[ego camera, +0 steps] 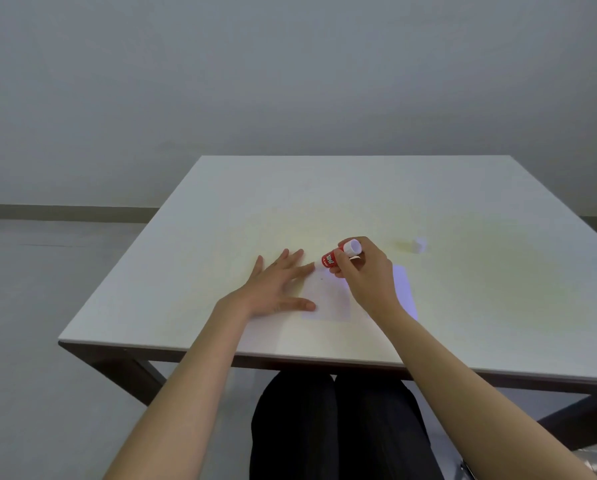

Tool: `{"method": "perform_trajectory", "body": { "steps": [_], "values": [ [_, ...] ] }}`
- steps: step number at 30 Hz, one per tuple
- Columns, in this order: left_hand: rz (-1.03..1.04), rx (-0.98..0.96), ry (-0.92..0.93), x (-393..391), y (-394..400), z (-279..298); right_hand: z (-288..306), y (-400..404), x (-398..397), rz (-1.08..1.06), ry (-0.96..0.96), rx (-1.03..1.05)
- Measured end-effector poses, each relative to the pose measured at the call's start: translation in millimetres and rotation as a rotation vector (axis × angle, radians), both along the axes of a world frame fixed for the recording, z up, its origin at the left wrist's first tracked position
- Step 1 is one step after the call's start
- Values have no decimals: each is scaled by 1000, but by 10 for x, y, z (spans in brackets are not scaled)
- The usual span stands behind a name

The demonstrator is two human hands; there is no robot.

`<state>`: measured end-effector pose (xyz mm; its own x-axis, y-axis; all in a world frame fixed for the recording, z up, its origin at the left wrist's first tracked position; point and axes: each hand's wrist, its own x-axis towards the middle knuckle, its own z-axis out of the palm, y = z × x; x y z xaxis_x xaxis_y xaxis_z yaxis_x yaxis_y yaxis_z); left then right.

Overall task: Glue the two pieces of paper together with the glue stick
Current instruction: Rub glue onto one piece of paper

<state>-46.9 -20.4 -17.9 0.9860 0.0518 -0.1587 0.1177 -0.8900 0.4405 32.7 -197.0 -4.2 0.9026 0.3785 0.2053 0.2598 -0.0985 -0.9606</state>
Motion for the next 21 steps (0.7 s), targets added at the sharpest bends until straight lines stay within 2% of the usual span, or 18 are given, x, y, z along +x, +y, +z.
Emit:
{"method": "perform_trajectory", "body": {
  "steps": [5,10,14,18,21],
  "values": [
    [4,51,22,24,3,-16,0,-11,-51,39,-126,-137],
    [-9,74,63,37,16,-38,31,-95,-140,167,-272,-235],
    [-30,89,82,35,40,-41,61,-128,-136,273,-150,-183],
    [-46,137,108,46,36,-30,72,-169,54,92,17,-88],
    [-43,136,110,50,36,-29,34,-215,44,62,13,-49]
  ]
}}
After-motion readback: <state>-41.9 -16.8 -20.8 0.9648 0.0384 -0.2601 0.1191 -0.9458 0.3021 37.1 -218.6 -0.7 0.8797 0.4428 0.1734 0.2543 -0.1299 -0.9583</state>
